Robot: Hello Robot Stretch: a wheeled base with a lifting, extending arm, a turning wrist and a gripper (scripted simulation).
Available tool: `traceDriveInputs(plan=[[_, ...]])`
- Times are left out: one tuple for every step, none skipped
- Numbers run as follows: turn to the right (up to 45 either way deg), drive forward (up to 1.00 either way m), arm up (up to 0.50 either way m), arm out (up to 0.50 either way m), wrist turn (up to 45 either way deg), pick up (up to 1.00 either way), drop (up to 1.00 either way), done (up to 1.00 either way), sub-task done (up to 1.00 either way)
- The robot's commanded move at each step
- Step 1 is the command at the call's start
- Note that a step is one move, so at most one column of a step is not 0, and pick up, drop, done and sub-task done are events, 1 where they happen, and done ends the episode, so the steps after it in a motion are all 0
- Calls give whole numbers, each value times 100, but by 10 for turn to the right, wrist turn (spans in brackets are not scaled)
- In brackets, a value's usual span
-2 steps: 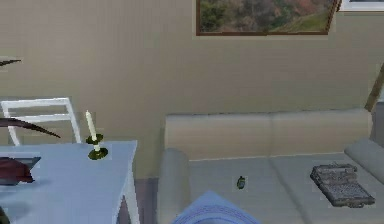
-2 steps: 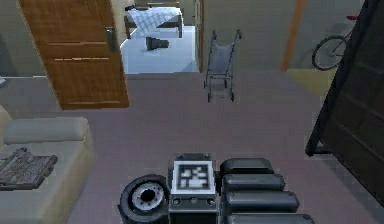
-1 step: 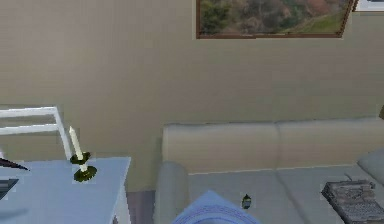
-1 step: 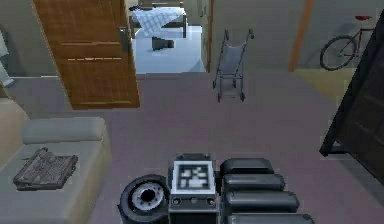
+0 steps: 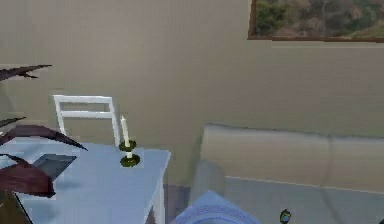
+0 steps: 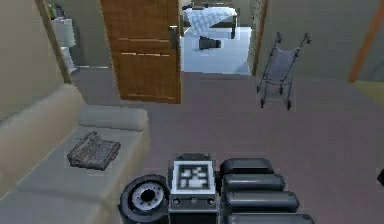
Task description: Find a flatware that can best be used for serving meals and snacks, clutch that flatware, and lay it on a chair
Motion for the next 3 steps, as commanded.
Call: traceDriveInputs(plan=[[150,0,0,0,0,0,0,0,0],[-210,0,0,0,0,0,0,0,0],[210,0,0,0,0,0,0,0,0]])
